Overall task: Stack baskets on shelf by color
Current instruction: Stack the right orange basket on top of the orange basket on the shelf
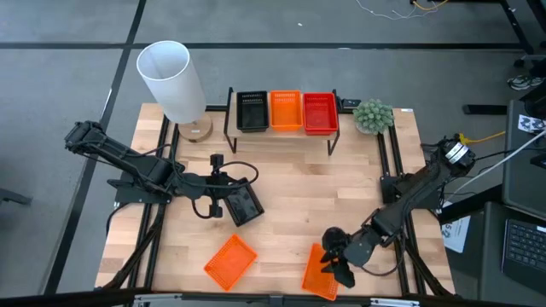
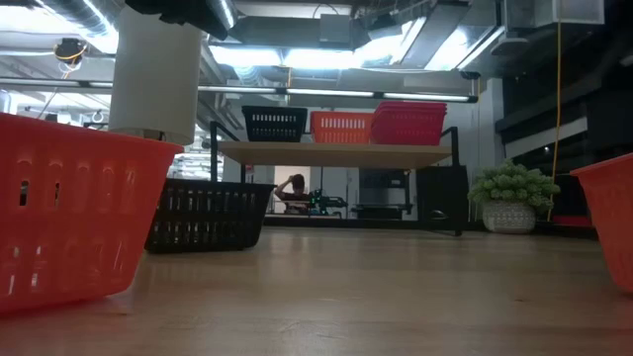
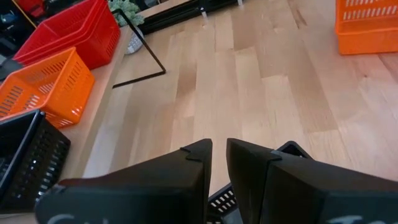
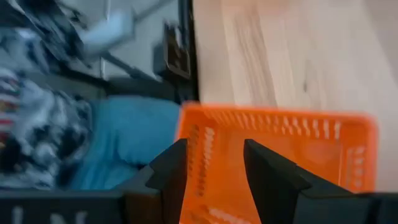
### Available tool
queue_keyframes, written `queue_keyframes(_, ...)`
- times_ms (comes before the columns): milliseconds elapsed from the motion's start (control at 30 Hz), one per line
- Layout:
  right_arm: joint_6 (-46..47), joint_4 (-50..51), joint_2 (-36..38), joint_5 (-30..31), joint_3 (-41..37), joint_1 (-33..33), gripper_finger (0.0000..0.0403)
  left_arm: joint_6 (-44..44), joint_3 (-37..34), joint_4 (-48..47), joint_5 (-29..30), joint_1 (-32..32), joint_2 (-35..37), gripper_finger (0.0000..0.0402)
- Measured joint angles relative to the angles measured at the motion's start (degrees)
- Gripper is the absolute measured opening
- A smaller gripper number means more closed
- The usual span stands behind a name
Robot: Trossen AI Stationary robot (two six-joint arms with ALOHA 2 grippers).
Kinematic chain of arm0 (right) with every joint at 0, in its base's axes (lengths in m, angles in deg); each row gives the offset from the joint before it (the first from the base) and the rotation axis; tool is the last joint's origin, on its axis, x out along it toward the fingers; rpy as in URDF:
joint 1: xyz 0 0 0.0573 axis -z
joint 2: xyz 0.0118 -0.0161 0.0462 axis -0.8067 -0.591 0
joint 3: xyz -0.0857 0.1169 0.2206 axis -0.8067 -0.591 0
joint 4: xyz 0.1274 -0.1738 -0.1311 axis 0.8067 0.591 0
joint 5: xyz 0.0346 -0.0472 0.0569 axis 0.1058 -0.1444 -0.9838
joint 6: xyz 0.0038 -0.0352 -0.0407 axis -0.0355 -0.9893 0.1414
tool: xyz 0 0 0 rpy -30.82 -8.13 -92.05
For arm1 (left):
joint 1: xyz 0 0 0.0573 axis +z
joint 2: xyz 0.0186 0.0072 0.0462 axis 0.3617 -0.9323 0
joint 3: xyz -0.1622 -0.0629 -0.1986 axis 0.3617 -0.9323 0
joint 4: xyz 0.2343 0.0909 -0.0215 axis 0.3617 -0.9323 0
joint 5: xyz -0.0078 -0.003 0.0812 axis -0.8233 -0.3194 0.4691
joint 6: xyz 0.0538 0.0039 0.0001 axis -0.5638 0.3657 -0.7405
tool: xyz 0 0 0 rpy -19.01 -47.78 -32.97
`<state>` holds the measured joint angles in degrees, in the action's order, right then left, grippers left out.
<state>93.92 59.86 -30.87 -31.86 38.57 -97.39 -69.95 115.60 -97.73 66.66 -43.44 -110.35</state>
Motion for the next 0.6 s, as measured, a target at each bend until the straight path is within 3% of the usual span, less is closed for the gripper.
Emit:
queue_keyframes(167, 3.83, -0.3, -6.25, -4.2, 0.01, -0.58, 0.0148, 1.05, -0.02, 0.0, -0.02, 0.0, 0.0, 0.0041)
queue_keyframes(367, 2.52, 8.31, -10.65, -4.56, 3.27, 0.36, 0.0143, 4.27, 0.0, 0.02, -0.03, 0.0, 0.0, 0.0041)
queue_keyframes(467, -0.26, 16.75, -11.37, -1.77, 5.12, 1.45, 0.0141, 5.14, 0.0, 0.1, -0.03, 0.0, 0.0, 0.0041)
queue_keyframes(600, -4.91, 26.71, -11.28, 6.35, 6.98, 3.15, 0.0139, 5.46, 0.0, 0.13, -0.04, 0.0, 0.0, 0.0041)
